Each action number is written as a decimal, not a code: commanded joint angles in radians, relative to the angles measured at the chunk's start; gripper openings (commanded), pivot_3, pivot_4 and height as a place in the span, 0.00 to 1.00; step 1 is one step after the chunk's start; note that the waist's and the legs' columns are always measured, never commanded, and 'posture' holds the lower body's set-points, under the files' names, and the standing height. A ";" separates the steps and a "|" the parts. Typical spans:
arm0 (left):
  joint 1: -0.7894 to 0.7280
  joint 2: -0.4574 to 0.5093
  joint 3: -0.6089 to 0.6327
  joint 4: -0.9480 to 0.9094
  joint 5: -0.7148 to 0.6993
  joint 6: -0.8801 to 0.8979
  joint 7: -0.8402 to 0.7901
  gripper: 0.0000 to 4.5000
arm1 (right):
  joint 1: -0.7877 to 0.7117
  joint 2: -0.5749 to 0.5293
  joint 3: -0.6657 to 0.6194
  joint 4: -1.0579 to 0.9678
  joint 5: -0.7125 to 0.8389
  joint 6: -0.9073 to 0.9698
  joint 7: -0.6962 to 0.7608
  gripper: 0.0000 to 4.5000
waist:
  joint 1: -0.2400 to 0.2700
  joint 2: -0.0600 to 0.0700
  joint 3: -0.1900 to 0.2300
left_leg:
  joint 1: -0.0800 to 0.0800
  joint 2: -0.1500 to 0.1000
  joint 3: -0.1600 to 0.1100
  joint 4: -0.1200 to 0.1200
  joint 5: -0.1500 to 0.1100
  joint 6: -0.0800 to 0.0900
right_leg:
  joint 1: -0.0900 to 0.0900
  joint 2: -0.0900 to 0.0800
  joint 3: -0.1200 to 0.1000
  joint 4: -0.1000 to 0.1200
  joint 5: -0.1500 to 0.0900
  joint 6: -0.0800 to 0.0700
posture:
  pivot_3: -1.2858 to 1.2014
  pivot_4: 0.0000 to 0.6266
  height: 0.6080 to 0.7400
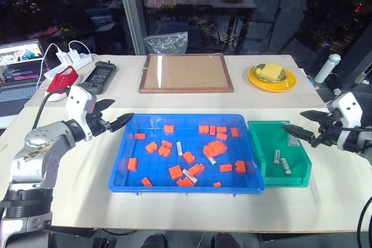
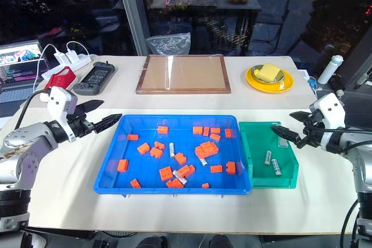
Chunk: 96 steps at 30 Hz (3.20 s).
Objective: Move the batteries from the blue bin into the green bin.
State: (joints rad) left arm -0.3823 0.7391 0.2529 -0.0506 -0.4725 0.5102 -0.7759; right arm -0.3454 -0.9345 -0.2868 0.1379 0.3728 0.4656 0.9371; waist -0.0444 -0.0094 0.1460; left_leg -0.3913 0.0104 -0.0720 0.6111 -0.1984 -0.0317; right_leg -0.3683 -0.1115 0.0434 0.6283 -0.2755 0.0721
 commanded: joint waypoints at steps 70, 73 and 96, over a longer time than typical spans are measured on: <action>-0.055 0.174 -0.174 -0.368 -0.152 0.277 -0.175 1.00 | -0.671 0.241 0.702 0.291 -0.490 -0.241 0.374 0.34 | 0.000 0.000 0.001 | 0.000 0.004 -0.001 -0.001 0.000 0.000 | -0.003 0.004 -0.001 0.002 0.000 0.000 | 0.52 0.24 1.00; -0.062 0.172 -0.181 -0.363 -0.147 0.273 -0.177 1.00 | -0.662 0.232 0.707 0.296 -0.529 -0.254 0.356 0.34 | -0.002 0.000 0.001 | 0.000 0.004 -0.001 -0.001 0.000 0.000 | -0.003 0.004 -0.001 0.002 0.000 0.000 | 0.52 0.24 1.00; -0.088 0.155 -0.215 -0.334 -0.114 0.247 -0.193 1.00 | -0.486 0.305 0.672 -0.203 -0.343 0.057 0.400 0.99 | 0.000 0.000 0.001 | 0.000 0.004 -0.002 -0.001 -0.001 0.001 | -0.002 0.004 -0.001 0.003 0.000 0.000 | 0.52 0.24 1.00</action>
State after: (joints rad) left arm -0.4550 0.8945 0.0261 -0.3778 -0.5896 0.7765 -0.9651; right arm -0.8473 -0.6450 0.3708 -0.0133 0.0223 0.5018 1.3624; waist -0.0446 -0.0096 0.1469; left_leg -0.3915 0.0143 -0.0735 0.6106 -0.1992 -0.0310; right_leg -0.3703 -0.1071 0.0422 0.6310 -0.2756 0.0719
